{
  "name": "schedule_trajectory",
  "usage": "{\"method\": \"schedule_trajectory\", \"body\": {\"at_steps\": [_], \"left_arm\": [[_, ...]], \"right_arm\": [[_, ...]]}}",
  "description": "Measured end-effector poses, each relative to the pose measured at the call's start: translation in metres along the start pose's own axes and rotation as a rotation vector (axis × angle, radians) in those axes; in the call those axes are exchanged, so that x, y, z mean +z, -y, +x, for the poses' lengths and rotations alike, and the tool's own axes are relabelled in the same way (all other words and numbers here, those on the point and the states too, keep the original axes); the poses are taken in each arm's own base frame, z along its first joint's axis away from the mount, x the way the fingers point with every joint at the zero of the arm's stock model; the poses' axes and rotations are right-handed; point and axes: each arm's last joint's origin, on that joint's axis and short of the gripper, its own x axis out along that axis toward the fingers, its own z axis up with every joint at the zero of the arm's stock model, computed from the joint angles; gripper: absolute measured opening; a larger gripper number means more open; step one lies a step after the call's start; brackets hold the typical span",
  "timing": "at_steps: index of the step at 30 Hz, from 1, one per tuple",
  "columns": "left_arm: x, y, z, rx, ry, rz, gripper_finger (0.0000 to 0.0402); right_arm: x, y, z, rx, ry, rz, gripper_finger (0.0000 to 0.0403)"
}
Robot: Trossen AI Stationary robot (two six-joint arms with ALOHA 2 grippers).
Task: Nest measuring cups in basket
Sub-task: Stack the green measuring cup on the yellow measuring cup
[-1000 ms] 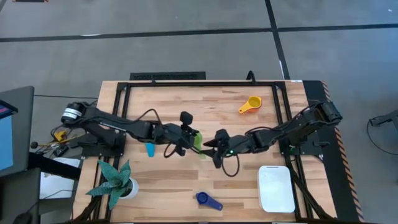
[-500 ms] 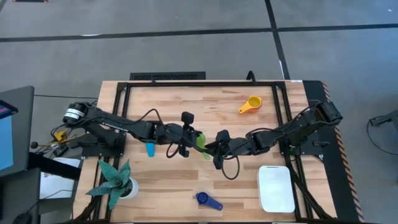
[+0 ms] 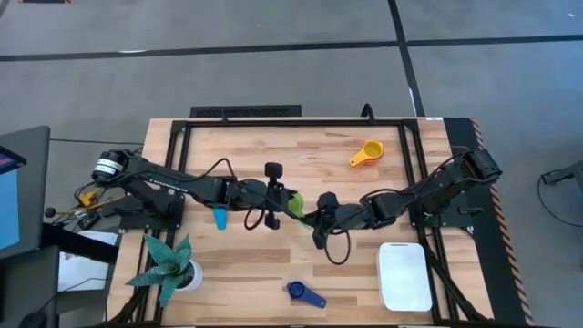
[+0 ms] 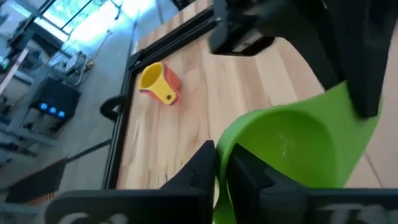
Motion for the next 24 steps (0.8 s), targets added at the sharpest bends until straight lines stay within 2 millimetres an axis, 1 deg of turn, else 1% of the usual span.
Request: {"method": "schedule_trajectory", "body": {"at_steps": [3, 6, 10, 13, 15, 19, 21, 24], "left_arm": [[0.001, -0.002, 0.0, 0.027, 0.005, -0.076, 0.0047], [0.002, -0.004, -0.002, 0.073, -0.009, -0.137, 0.0083], [-0.002, -0.006, -0.002, 0.175, -0.079, -0.173, 0.0127], [-0.009, -0.006, -0.002, 0.224, -0.149, -0.162, 0.0152], [-0.014, -0.005, -0.002, 0.228, -0.19, -0.169, 0.0163], [-0.02, -0.007, -0.001, 0.231, -0.231, -0.226, 0.0173], [-0.022, -0.009, 0.0, 0.234, -0.235, -0.251, 0.0173], [-0.023, -0.012, 0.002, 0.22, -0.232, -0.267, 0.0172]], "right_arm": [[-0.004, 0.001, -0.002, -0.037, 0.045, 0.033, 0.0017], [-0.008, 0.011, -0.005, -0.073, 0.108, 0.085, 0.0019], [-0.018, 0.045, -0.015, -0.1, 0.242, 0.224, 0.0007], [-0.025, 0.073, -0.032, -0.077, 0.377, 0.352, 0.0012], [-0.03, 0.091, -0.046, -0.094, 0.489, 0.436, 0.0017], [-0.037, 0.124, -0.071, -0.282, 0.726, 0.55, 0.0014], [-0.037, 0.137, -0.081, -0.334, 0.797, 0.598, 0.0012], [-0.033, 0.153, -0.088, -0.364, 0.856, 0.651, 0.0014]]}}
